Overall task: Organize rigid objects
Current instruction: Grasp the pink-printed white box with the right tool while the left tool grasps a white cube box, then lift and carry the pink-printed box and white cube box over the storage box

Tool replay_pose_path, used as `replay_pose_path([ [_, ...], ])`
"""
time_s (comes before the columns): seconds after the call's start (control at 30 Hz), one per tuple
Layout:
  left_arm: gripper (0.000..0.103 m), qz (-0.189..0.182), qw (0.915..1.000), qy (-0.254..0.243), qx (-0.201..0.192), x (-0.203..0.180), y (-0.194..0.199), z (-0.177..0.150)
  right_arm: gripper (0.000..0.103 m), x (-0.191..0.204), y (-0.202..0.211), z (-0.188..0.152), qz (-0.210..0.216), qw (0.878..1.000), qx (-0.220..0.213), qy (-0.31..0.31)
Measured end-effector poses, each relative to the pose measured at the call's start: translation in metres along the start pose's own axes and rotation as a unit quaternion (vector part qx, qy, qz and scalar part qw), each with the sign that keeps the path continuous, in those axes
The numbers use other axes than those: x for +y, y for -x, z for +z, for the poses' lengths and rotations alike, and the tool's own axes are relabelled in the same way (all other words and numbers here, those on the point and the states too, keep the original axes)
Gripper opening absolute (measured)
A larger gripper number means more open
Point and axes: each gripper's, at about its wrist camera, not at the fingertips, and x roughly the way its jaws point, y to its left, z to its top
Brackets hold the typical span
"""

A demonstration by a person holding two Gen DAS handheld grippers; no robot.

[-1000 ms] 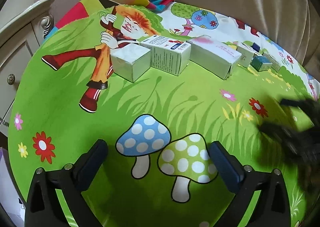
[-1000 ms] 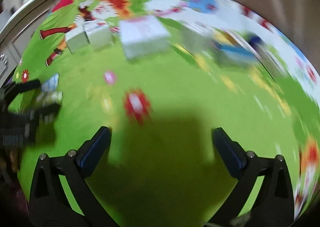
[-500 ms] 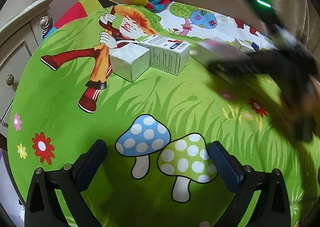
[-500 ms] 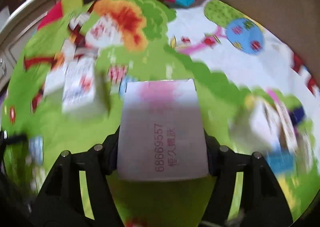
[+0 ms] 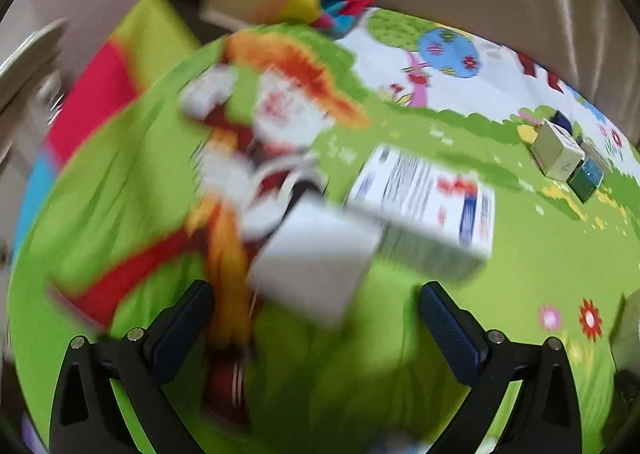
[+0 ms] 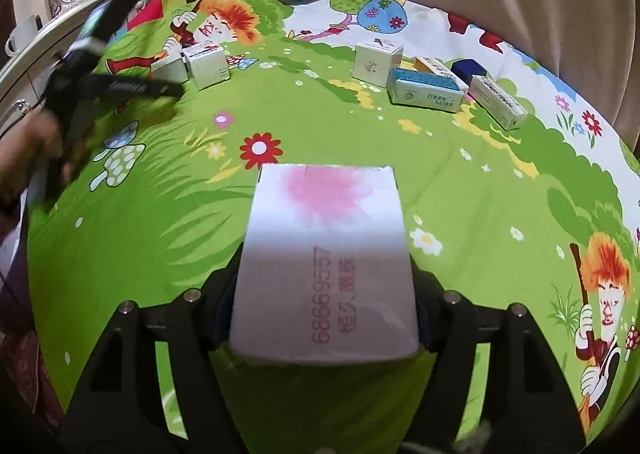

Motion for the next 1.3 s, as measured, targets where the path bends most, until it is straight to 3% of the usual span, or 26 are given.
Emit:
replay_pose_path([
  [0.07,0.085,-0.026,0.9995,-0.014,-0.008,-0.004,-0.002,0.005,0.076,-0.002,-0.001,0.002,0.001,1.0,0.001,-0.006],
  [0.1,0.055,-0.057,0.9983,-0.001,-0.009,-0.006,0.003,0.003,0.076,0.0,-0.002,0.004,0.0,1.0,0.001,-0.007],
  [0.13,0.041,-0.051,0.9987,-0.006,-0.007,-0.009,0.006,-0.001,0.076,0.002,-0.004,0.005,-0.001,1.0,0.001,-0.007],
  [0.17,0.041,-0.053,0.9985,-0.012,-0.001,-0.016,0.011,-0.007,0.076,0.002,-0.003,0.004,-0.002,1.0,0.0,-0.008],
  [0.27,0.041,-0.13,0.9914,0.013,0.005,-0.038,0.039,-0.041,0.076,0.003,-0.004,0.003,-0.003,1.0,0.0,-0.009],
  [0.37,0.041,-0.141,0.9899,0.015,-0.004,-0.061,0.064,-0.074,0.076,0.002,-0.005,0.003,-0.002,1.0,0.0,-0.01],
  [0.47,0.043,-0.103,0.9942,-0.01,-0.031,-0.077,0.07,-0.09,0.076,0.002,-0.005,0.003,-0.001,1.0,0.0,-0.011],
  [0.53,0.061,-0.105,0.9936,-0.031,-0.028,-0.085,0.069,-0.09,0.076,0.002,-0.005,0.003,-0.002,1.0,0.001,-0.01],
  [0.6,0.069,-0.099,0.9933,-0.054,-0.023,-0.093,0.064,-0.09,0.078,0.001,-0.005,0.003,0.0,1.0,0.001,-0.011],
  [1.0,0.071,-0.093,0.9941,-0.05,-0.026,-0.093,0.072,-0.09,0.08,0.001,-0.007,0.003,-0.002,1.0,0.001,-0.009],
  [1.1,0.065,-0.091,0.9944,-0.047,-0.028,-0.092,0.073,-0.091,0.08,0.002,-0.007,0.003,-0.006,1.0,0.002,-0.007],
  [1.17,0.046,-0.085,0.9953,-0.033,-0.035,-0.086,0.074,-0.092,0.077,0.003,-0.007,0.003,-0.009,1.0,0.001,-0.004],
  [1.2,0.041,-0.086,0.9952,-0.025,-0.039,-0.082,0.076,-0.093,0.069,0.003,-0.005,0.003,-0.013,1.0,-0.003,-0.004],
  [1.3,0.041,-0.096,0.9946,-0.01,-0.039,-0.076,0.081,-0.098,0.069,0.006,0.0,0.0,-0.043,0.999,-0.009,-0.011],
])
